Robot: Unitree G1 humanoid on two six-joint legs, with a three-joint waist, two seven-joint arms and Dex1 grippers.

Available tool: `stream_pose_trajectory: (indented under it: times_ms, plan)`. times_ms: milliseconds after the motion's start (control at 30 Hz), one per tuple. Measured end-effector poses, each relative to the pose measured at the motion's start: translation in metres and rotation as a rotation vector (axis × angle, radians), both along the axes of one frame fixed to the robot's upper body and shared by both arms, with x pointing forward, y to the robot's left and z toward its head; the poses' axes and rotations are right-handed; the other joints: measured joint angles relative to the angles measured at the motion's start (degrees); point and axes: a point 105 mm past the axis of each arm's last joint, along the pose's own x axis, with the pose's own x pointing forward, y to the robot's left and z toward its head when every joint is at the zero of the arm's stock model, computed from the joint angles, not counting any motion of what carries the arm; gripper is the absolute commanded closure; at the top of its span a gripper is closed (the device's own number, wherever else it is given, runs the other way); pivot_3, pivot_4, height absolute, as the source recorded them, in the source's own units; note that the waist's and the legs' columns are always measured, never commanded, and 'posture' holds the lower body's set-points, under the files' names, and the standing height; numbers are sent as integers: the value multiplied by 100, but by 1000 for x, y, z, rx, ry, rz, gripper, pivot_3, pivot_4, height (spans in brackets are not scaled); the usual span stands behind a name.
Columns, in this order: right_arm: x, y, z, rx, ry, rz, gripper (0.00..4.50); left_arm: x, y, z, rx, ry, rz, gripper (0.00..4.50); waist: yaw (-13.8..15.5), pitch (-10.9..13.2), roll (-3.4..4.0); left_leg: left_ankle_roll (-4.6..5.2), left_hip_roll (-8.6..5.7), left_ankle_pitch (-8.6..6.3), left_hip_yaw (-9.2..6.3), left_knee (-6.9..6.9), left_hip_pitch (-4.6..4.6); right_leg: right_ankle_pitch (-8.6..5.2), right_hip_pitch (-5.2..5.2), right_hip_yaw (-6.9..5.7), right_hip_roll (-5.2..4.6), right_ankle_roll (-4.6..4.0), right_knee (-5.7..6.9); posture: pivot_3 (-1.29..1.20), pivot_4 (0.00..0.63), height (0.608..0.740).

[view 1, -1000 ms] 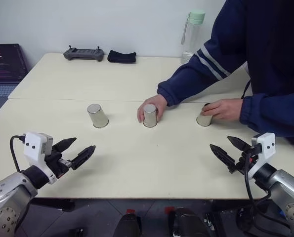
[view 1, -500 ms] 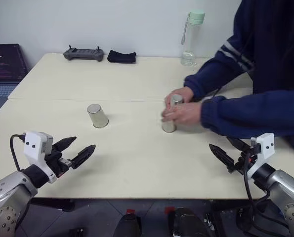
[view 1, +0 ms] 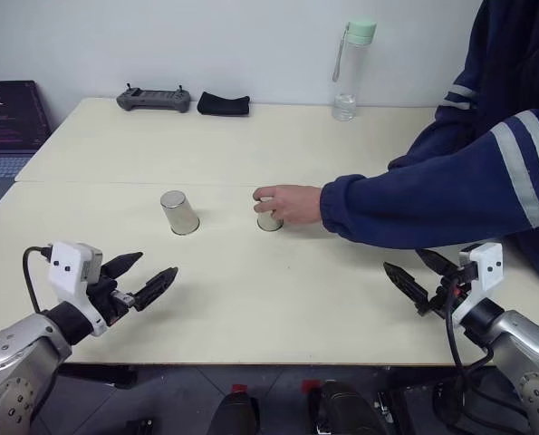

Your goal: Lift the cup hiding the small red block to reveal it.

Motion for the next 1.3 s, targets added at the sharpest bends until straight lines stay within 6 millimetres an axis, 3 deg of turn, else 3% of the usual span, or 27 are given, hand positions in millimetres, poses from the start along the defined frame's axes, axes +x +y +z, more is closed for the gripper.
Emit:
stream_pose_trajectory:
  times_ms: [733, 833, 1000, 1133, 1300]
  plan:
    - [10, 0, 1, -44, -19, 3, 21, 0, -3, 2, -4, -7, -11, 0, -2, 0, 0, 0, -1, 0, 1, 0, 0, 0, 0, 1, 0, 0, -1, 0, 150, 740]
    - [23, 1, -2, -70, -32, -14, 21, -10, -21, 0, -22, 12, -94, 0, -20, 0, -1, 0, -2, 0, 8, 1, 0, 0, 0, 6, -2, 1, -1, 0, 150, 740]
    - [48, 5, -13, -69, -22, -45, 21, -25, -70, 15, -54, 19, -400, 0, 3, 1, 2, -1, -1, 1, 1, 1, 1, 1, -1, 0, 4, -1, 4, 0, 150, 740]
    - [59, 5, -22, -57, 2, -53, 21, -22, -85, 34, -43, -30, -547, 0, 0, 5, 12, -1, -6, 1, 5, 1, 1, 1, -1, 4, 6, -1, 4, 0, 150, 740]
    - [77, 3, -28, -78, -12, -79, 21, -11, -90, 46, -25, -83, -608, 0, -26, 6, 13, 0, -10, 0, 14, 0, -2, 8, -5, 10, 10, -11, 3, 0, 150, 740]
